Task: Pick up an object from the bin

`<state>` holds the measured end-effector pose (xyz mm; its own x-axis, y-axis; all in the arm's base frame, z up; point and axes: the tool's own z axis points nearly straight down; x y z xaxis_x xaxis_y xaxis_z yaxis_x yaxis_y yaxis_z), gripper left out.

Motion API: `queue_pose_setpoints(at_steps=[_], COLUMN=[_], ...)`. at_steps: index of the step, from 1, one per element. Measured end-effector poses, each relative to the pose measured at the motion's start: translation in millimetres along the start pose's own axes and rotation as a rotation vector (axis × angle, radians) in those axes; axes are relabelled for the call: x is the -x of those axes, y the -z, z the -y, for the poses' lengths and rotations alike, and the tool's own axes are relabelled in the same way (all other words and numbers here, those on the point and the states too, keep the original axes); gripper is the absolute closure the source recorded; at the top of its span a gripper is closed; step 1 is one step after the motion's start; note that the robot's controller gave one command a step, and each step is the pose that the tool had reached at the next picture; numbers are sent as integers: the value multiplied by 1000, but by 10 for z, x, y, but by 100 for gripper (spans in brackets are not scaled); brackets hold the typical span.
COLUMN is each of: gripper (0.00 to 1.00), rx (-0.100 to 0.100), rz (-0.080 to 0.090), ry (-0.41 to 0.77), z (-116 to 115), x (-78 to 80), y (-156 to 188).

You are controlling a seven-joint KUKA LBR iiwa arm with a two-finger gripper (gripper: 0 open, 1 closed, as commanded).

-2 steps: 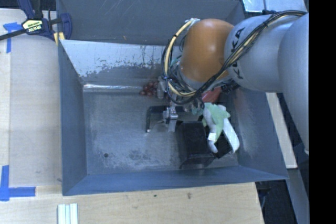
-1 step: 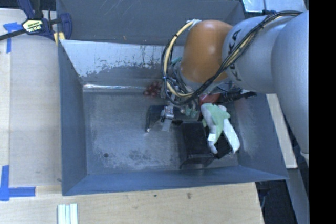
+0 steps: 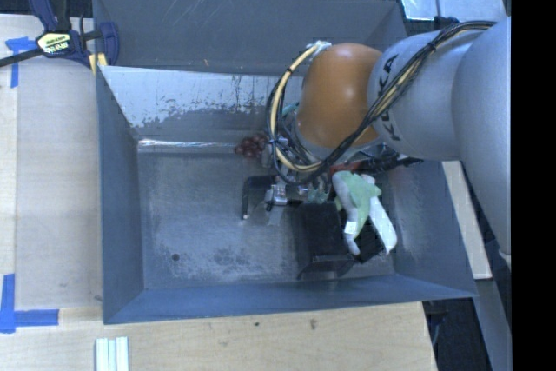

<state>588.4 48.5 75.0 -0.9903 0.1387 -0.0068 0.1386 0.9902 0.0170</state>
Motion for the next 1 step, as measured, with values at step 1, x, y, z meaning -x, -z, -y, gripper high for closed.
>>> queue_pose_setpoints(at_steps=[1], gripper=[0], rx=[-2], rz=[-4], ry=[52], z=[-1], x=[-108], y=[-19])
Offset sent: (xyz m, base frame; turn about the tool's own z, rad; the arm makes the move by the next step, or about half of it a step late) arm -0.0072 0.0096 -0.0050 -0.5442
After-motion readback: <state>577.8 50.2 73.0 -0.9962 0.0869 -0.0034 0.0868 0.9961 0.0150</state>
